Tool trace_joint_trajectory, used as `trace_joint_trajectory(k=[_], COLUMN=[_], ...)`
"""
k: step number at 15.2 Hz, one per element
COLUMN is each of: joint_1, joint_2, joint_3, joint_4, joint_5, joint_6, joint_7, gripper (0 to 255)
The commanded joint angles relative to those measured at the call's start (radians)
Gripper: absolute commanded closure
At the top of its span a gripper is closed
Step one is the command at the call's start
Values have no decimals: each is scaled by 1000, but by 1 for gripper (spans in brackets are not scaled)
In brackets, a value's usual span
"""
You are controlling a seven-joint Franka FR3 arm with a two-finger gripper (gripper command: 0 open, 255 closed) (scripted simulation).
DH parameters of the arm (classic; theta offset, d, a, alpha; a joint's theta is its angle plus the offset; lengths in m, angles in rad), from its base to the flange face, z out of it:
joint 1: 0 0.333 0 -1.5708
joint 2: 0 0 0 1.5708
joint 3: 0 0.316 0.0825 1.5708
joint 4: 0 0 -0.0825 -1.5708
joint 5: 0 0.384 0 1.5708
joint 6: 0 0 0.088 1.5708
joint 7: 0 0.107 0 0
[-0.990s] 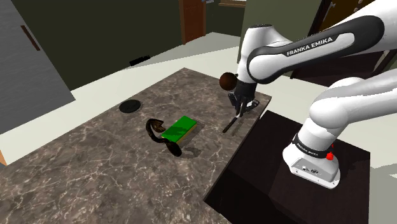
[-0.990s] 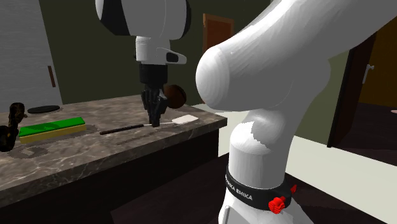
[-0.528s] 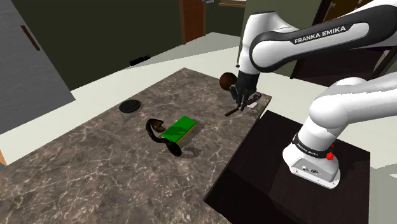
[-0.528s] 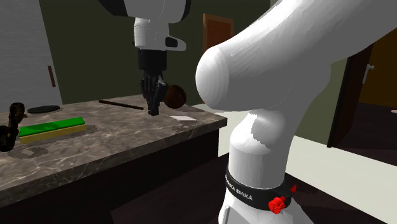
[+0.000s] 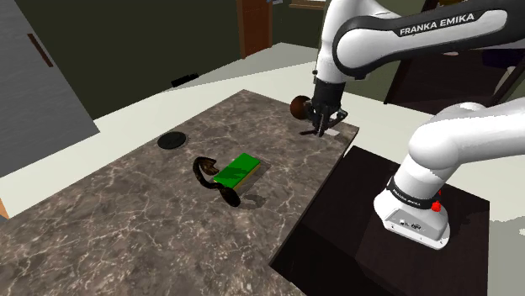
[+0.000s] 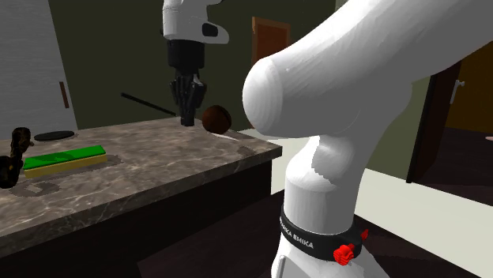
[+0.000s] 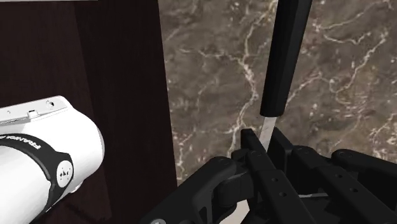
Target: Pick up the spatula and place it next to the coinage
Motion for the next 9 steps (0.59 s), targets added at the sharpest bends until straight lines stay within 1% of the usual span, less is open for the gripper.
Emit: trace_joint_trajectory(k=[1, 5, 9], joint_1=[-22, -81, -145], joint_2=[77, 264, 444], joint_3=[27, 103, 183], joint_4=[53, 185, 327], joint_5=[-1, -21, -77], joint_6=[31, 105, 156], joint_7=[12, 58, 126], gripper=[255, 255, 255])
